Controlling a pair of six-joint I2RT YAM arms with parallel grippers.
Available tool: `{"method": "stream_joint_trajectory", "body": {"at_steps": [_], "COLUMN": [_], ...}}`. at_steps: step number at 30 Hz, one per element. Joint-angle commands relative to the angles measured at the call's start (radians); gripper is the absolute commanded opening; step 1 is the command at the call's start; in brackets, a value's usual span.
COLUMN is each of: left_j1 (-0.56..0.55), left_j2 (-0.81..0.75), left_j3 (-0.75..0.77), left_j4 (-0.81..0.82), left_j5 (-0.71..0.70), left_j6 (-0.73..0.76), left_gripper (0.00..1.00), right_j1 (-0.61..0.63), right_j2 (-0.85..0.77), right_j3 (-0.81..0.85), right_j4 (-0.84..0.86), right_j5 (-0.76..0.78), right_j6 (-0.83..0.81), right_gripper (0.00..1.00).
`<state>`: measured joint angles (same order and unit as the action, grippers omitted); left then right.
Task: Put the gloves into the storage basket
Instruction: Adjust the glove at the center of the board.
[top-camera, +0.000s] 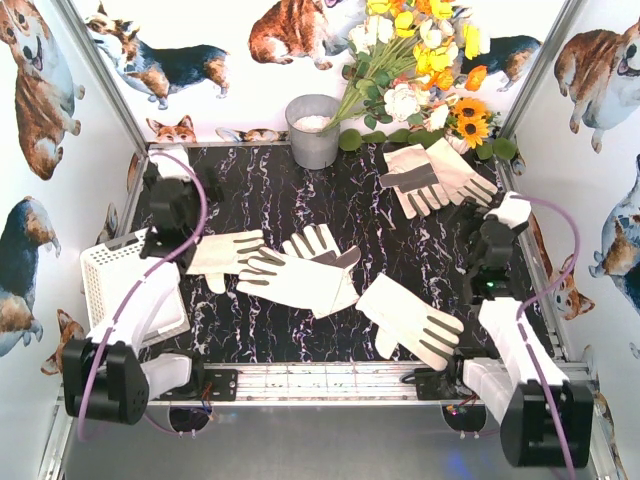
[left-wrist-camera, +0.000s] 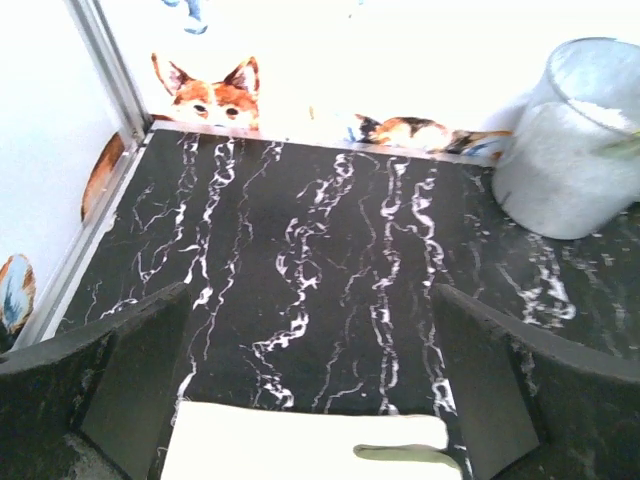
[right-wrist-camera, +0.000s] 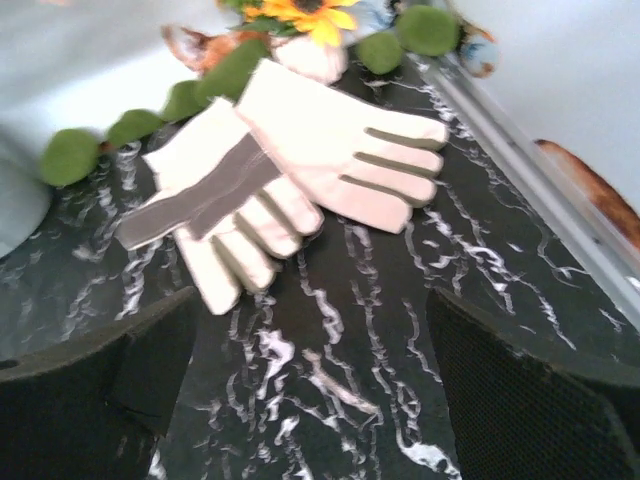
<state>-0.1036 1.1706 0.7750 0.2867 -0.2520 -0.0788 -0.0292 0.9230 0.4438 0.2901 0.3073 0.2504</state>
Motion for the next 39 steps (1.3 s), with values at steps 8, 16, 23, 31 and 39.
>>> {"method": "stream_joint_trajectory", "body": {"at_steps": [8, 16, 23, 31, 39], "left_j1": [0.015, 0.017, 0.017, 0.016, 0.015], "left_j2": [-0.126, -0.196, -0.227, -0.306, -0.354], "left_j3": [0.126, 0.079, 0.067, 0.011, -0.009], "left_j4": [-0.519, -0.535, -0.542, -0.543, -0.561], "left_j5": [0.101, -0.062, -0.083, 0.011, -0.016], "left_j6": [-0.063, -0.041, -0.048, -0.118, -0.094], "left_gripper": [1.0, 1.0, 1.0, 1.0, 1.0], "right_j1": [0.22, 0.533, 0.62, 0.654, 0.665], "right_j2": [0.122, 0.468, 0.716, 0.902, 0.963], "right_j3": [0.364, 0.554, 0.707, 0.851, 0.899], "right_j4": [-0.627, -0.709, -0.781, -0.82, -0.861], "right_j5": [-0.51, -0.518, -0.557, -0.603, -0.585], "right_j6": [0.103, 0.209, 0.185, 0.019, -0.103], "right_gripper": [0.91, 0.83, 0.7, 0.52, 0.53]}}
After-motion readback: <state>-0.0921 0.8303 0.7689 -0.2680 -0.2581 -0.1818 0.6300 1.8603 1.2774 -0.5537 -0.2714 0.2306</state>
